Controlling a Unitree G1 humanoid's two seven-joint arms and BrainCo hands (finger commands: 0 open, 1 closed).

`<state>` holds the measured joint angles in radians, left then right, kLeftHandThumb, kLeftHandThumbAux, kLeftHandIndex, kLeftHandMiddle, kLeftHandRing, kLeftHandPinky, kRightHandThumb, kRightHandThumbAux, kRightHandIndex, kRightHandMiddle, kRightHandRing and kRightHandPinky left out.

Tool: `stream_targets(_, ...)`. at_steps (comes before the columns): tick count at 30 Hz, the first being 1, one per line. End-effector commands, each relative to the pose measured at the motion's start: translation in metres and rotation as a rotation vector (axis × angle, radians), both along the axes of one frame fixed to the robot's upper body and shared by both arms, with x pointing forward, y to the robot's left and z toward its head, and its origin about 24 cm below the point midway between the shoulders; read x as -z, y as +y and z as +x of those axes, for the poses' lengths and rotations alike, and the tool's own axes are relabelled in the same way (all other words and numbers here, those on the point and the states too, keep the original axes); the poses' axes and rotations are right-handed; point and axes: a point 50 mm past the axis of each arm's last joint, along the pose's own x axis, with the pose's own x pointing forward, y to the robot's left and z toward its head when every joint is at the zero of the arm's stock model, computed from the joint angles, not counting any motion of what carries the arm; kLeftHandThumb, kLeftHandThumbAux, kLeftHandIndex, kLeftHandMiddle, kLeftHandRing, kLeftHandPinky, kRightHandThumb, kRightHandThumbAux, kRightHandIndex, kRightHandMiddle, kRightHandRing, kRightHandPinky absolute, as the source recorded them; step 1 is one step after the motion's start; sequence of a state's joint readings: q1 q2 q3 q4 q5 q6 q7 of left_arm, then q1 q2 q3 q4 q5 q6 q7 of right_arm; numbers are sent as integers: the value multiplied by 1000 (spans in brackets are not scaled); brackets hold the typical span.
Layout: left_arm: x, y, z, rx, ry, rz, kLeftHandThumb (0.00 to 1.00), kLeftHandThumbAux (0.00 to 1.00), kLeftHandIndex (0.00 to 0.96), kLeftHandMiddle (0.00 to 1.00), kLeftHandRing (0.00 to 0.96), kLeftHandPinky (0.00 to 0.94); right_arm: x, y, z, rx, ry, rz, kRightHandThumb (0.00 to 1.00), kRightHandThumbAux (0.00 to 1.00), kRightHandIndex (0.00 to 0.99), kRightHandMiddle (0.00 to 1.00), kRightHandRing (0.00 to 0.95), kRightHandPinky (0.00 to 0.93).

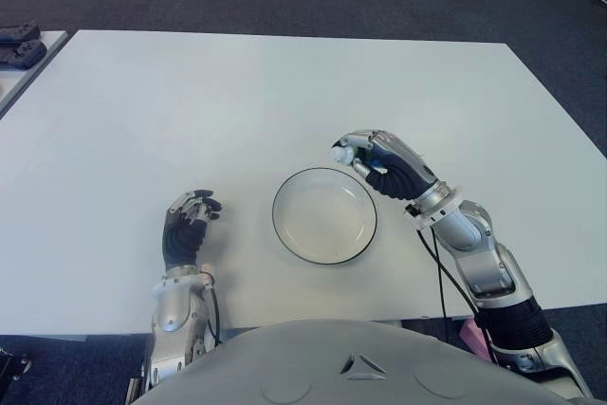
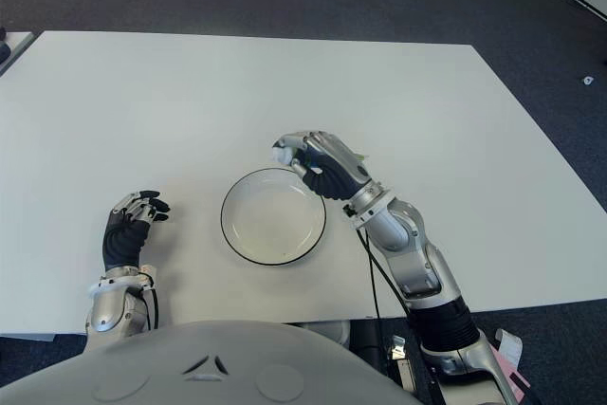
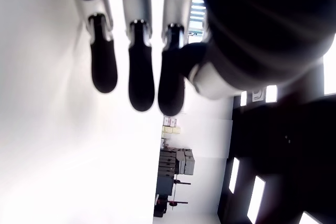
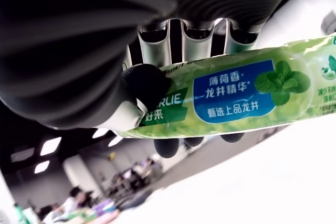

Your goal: Put the toothpaste on the table into the plate.

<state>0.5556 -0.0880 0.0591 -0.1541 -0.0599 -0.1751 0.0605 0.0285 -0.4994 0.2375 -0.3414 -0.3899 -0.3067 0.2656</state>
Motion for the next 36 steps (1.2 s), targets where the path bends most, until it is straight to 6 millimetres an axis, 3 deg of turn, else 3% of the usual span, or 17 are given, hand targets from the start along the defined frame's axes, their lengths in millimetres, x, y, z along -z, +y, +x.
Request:
stream_targets(1, 7, -2, -1, 26, 32, -16, 707, 724, 432, 547, 524, 484, 3, 9, -1, -93, 16, -32, 854, 668, 446, 490, 851, 856)
stream_targets(21, 11, 0, -4, 24, 28, -13, 709, 721, 434, 575, 548, 518, 36, 35, -6, -280, 149, -163, 852, 672, 444, 489, 864, 880)
stream_targets(25, 11, -1, -4, 14, 35, -14, 709, 721, 434, 569, 542, 511, 50, 40, -2, -285, 161, -190, 852, 672, 444, 489, 868, 882)
stream_targets(36, 9, -3, -4, 0, 35, -5, 709, 721, 435, 563, 535, 510, 65, 38, 3, -275, 191, -205, 851, 671, 444, 489, 872, 880)
